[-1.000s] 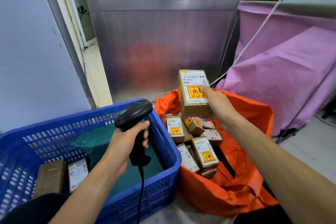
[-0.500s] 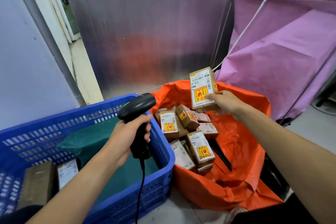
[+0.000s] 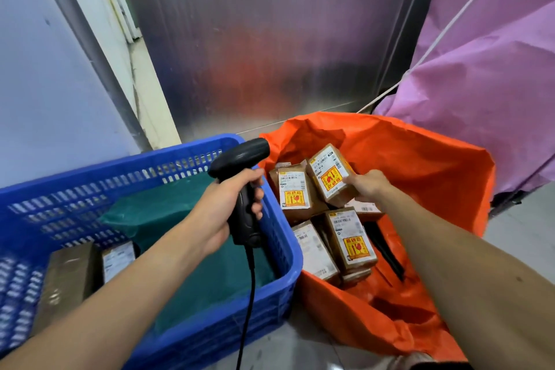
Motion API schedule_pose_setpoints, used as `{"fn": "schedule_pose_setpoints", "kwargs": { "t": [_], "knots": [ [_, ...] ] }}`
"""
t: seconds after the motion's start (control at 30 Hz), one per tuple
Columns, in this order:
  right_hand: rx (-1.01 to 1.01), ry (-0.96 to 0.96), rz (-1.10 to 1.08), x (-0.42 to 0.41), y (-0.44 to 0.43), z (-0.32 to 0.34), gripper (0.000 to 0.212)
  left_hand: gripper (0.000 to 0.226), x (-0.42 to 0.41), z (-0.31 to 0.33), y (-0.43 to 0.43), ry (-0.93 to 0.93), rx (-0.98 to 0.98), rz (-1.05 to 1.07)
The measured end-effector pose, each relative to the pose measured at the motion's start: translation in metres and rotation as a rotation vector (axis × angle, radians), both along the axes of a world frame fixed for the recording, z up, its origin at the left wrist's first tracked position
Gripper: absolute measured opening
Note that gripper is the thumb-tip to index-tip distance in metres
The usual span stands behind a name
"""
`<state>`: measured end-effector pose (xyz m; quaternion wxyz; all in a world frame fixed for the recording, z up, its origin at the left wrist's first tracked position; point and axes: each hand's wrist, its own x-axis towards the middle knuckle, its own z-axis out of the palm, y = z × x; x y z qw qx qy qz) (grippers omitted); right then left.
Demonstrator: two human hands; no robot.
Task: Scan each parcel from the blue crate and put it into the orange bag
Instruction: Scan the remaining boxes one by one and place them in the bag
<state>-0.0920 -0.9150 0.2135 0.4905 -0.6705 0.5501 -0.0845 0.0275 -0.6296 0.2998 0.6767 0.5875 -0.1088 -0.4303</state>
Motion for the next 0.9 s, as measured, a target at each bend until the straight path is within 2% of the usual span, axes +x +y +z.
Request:
{"fn": "schedule_pose_setpoints", "kwargs": {
  "t": [0.07, 0.2, 0.3, 0.4, 0.5, 0.57, 0.7, 0.83, 0.9],
  "knots": [
    [-0.036, 0.046, -0.014, 0.005, 0.0, -0.01, 0.03, 0.018, 0.0, 0.001, 0.0, 0.003, -0.003, -0.002],
    [-0.066, 0.087, 0.06, 0.018, -0.001, -0.018, 0.009, 0.018, 0.0, 0.002, 0.001, 0.002, -0.004, -0.016],
    [0.065, 0.023, 0.13, 0.03, -0.003, -0.024, 0.028, 0.018, 0.001, 0.001, 0.002, -0.005, -0.004, -0.019],
    [0.13, 0.029, 0.184, 0.036, 0.008, -0.019, 0.046, 0.018, 0.001, 0.001, 0.003, -0.014, -0.008, -0.026],
    [0.203, 0.02, 0.24, 0.046, -0.01, -0.048, 0.069, 0.018, 0.001, 0.002, 0.004, -0.016, -0.019, -0.03],
    [0.244, 0.005, 0.243, 0.046, 0.001, -0.036, 0.078, 0.019, 0.002, 0.003, 0.005, -0.018, -0.027, -0.028],
    [0.19, -0.013, 0.235, 0.045, 0.025, -0.002, 0.059, 0.018, 0.006, 0.007, 0.007, -0.023, -0.043, -0.021],
    [0.102, -0.002, 0.235, 0.052, 0.016, 0.01, 0.053, 0.018, 0.011, 0.013, 0.01, -0.033, -0.055, 0.002],
    [0.051, 0.021, 0.309, 0.061, 0.019, 0.031, 0.05, 0.017, 0.014, 0.019, 0.014, -0.039, -0.065, 0.015]
  ]
}}
